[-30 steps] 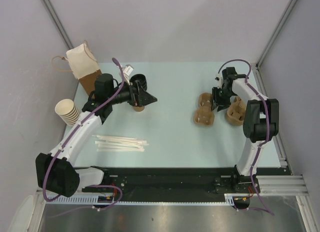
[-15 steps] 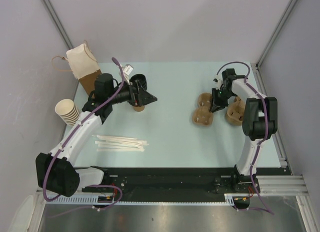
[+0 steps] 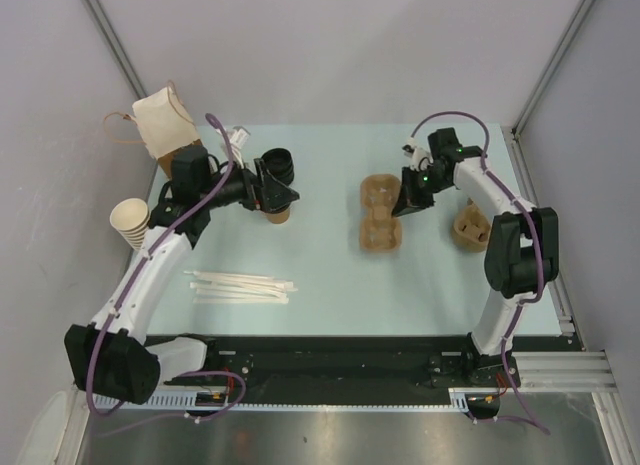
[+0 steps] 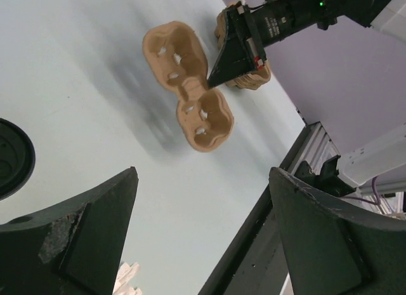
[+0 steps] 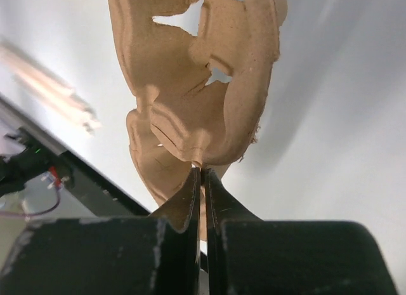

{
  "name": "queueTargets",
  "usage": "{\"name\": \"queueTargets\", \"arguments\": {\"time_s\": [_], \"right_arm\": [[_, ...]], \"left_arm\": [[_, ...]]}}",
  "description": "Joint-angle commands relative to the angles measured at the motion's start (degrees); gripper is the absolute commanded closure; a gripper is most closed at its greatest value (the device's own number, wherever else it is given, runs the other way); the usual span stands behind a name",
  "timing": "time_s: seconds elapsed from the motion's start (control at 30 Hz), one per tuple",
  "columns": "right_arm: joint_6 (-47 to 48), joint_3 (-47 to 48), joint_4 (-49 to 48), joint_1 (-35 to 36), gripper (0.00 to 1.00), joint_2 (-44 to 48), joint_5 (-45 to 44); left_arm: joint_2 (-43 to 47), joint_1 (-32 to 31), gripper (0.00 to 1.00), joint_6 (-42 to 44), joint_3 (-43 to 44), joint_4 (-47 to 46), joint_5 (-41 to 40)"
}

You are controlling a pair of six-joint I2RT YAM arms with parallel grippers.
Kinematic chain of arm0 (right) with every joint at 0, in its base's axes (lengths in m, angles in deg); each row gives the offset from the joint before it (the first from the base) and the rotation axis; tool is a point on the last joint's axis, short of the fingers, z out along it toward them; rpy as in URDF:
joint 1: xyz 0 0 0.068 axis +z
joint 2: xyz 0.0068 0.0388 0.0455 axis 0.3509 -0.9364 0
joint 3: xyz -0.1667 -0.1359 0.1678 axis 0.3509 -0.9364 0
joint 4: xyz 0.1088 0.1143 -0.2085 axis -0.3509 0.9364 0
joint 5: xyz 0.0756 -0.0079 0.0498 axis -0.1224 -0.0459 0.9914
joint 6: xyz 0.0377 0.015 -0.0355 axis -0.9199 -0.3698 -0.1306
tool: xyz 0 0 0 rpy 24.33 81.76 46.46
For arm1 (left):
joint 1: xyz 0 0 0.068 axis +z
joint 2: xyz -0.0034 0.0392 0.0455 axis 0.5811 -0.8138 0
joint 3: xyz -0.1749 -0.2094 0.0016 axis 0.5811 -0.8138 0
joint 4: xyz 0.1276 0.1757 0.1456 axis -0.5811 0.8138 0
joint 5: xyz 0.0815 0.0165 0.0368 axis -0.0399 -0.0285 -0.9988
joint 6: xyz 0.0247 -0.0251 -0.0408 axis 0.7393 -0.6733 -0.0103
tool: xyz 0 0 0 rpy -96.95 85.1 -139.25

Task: Pack the takeout coffee

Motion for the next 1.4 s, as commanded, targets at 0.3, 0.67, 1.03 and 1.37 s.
{"name": "queueTargets", "arguments": {"time_s": [0.3,0.67,1.03,1.37], "right_arm": [[-22.11,1.63,-21.90,18.00,1.00,-9.00,17.48],[-33.38,1.63,-32.73,22.93,1.00,-14.54,11.26],[-31.71,0.23,-29.74,23.02,1.00,-13.14,8.26],[-29.16,0.23,-27.64,21.61,0.49,-12.88,9.93]], "left_arm": [[12.42,4.89,0.10,6.31,5.21,9.20,-1.05],[13.75,5.60,0.09,8.50,6.62,12.54,-2.10],[12.88,6.91,0.08,9.12,7.32,13.68,-1.93],[1.98,15.16,0.00,24.91,27.60,34.32,-0.61]]}}
